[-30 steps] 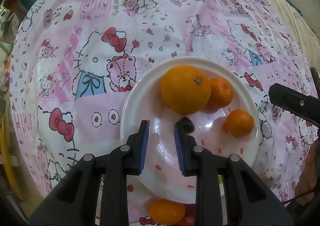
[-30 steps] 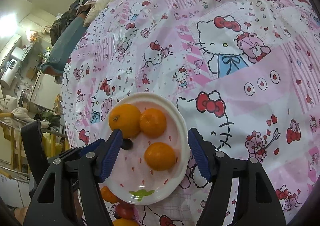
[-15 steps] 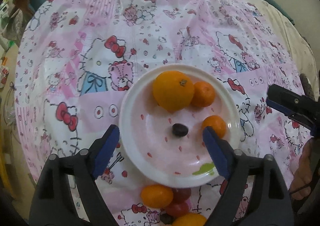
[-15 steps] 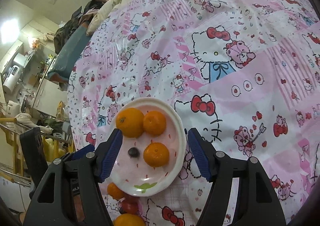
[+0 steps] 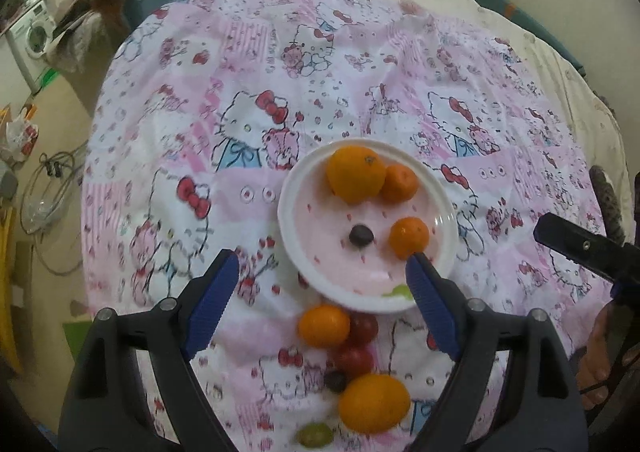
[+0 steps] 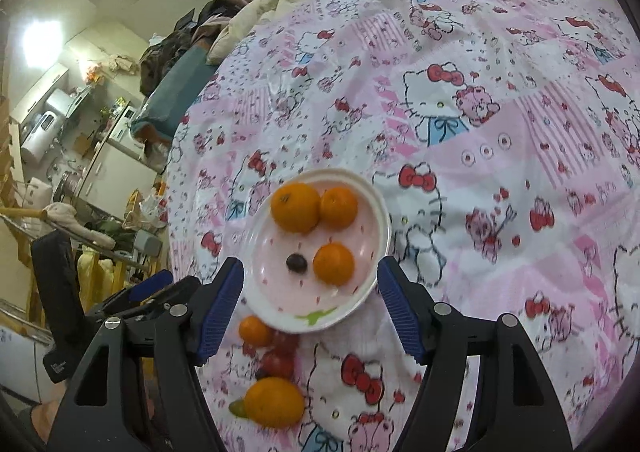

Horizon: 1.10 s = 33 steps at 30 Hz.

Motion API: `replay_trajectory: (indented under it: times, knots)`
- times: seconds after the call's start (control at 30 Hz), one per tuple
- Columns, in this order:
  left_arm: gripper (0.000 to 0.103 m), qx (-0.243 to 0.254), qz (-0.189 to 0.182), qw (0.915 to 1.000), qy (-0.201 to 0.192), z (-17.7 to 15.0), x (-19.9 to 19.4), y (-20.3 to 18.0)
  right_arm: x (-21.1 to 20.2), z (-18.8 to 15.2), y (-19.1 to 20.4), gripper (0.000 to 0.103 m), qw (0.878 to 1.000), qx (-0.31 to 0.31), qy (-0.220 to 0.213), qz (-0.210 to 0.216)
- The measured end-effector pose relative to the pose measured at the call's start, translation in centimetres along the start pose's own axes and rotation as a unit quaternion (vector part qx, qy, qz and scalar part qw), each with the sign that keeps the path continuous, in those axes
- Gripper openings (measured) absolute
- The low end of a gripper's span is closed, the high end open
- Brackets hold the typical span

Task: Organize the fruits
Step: 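Lift both grippers back above the remaining fruit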

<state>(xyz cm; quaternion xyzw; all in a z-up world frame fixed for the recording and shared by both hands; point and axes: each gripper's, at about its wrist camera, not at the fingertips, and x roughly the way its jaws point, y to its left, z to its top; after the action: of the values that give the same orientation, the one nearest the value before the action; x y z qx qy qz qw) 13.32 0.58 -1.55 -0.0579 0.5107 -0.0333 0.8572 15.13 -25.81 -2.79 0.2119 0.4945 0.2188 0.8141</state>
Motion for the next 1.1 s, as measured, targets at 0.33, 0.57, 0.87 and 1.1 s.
replay_trajectory:
  times: [0.33, 0.57, 0.87, 1.1]
  knots:
    - [0.083, -0.026, 0.007, 0.9996, -0.007, -3.6, -3.0, 1.3, -1.2, -3.8, 1.0, 0.072, 1.0, -0.013, 0.017, 0.006]
    - [0.083, -0.026, 0.033, 0.999, 0.011, -5.7, -1.8, 1.6, 0.1, -5.2, 0.8, 0.073, 0.999, 0.0, 0.039, 0.006]
    - [0.083, -0.056, 0.031, 0.9979, 0.006, -5.6, -1.2, 2.7, 1.8, -5.4, 0.5, 0.073, 0.998, 0.008, 0.055, -0.001]
    - [0.083, -0.093, 0.036, 0.995, 0.005, -5.4, -1.4, 4.3, 3.5, -6.1, 0.7, 0.073, 0.996, 0.009, 0.086, 0.003]
